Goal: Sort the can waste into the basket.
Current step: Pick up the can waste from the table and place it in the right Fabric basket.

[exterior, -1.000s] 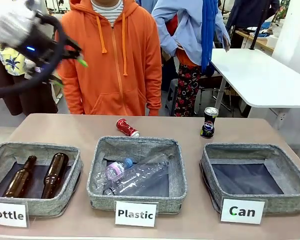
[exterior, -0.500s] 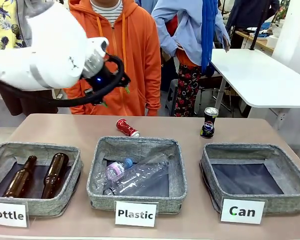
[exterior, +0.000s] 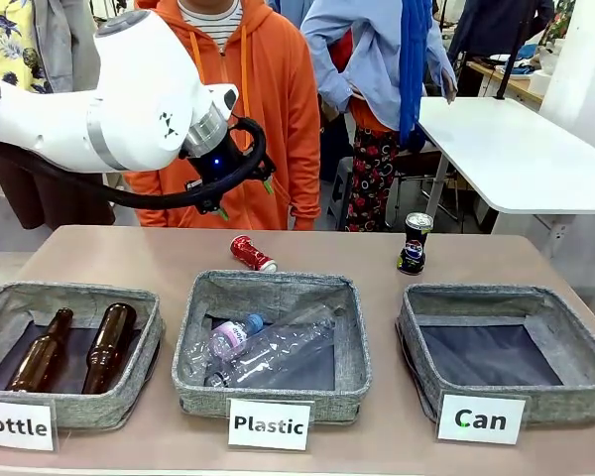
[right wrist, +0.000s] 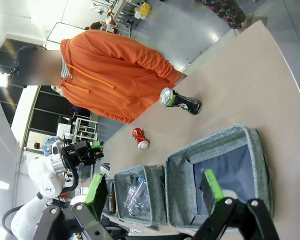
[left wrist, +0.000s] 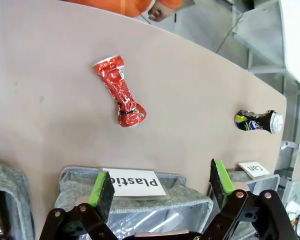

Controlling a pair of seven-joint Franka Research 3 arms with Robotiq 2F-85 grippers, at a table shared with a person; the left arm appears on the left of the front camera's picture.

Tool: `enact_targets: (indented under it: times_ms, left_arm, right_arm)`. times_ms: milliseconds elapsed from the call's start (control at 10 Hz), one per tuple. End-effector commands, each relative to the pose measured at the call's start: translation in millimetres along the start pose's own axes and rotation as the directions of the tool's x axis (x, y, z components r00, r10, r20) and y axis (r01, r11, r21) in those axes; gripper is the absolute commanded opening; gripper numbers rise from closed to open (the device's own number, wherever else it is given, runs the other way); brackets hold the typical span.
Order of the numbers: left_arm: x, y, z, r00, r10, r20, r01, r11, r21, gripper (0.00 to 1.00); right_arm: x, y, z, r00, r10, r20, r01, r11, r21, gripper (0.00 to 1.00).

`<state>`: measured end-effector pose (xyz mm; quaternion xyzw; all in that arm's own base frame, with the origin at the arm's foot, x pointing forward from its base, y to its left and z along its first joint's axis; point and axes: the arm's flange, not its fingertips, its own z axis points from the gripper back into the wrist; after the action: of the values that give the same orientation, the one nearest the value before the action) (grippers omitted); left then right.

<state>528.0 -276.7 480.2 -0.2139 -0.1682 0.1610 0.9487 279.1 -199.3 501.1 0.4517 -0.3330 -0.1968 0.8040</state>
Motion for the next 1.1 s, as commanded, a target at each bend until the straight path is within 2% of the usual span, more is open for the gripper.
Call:
enact_targets:
  times_ms: [0,200,300,400,500,600,700,800,1000]
  left_arm:
    - [-4.5,4.9,3.6,1.0,-0.004,0.025,0.004,1.0,-0.005,1.0]
    - [1.5,1.1,1.2,1.0,0.002,0.007,-0.002,1.0,-0.002,1.0]
    - [-4.6,-1.0,-15.3,0.995,0.102,-0.004,-0.102,0.992,0.078,1.0]
    - [-16.0,-2.4,-27.4,0.989,0.146,0.029,-0.148,0.983,0.11,1.0]
    - [-24.1,-6.4,-39.1,0.969,0.222,0.107,-0.234,0.965,0.121,1.0]
    - [-28.6,-10.9,-54.3,0.948,0.251,0.194,-0.278,0.951,0.133,1.0]
    - [-34.2,-14.6,-70.8,0.94,0.269,0.209,-0.298,0.947,0.121,1.0]
    - [-38.4,-20.1,-90.5,0.923,0.271,0.274,-0.314,0.94,0.13,1.0]
    - [-37.7,-33.8,-115.3,0.926,0.202,0.319,-0.26,0.954,0.151,1.0]
  right_arm:
    - [2.3,-0.7,-1.9,1.0,0.021,0.02,-0.022,0.999,0.03,1.0]
    - [2.3,-0.7,-1.9,1.0,0.021,0.02,-0.022,0.999,0.03,1.0]
    - [2.3,-0.7,-1.9,1.0,0.021,0.02,-0.022,0.999,0.03,1.0]
    - [2.3,-0.7,-1.9,1.0,0.021,0.02,-0.022,0.999,0.03,1.0]
    - [2.3,-0.7,-1.9,1.0,0.021,0.02,-0.022,0.999,0.03,1.0]
    - [2.3,-0.7,-1.9,1.0,0.021,0.02,-0.022,0.999,0.03,1.0]
    - [2.3,-0.7,-1.9,1.0,0.021,0.02,-0.022,0.999,0.03,1.0]
    - [2.3,-0.7,-1.9,1.0,0.021,0.02,-0.022,0.999,0.03,1.0]
    - [2.3,-0.7,-1.9,1.0,0.021,0.02,-0.022,0.999,0.03,1.0]
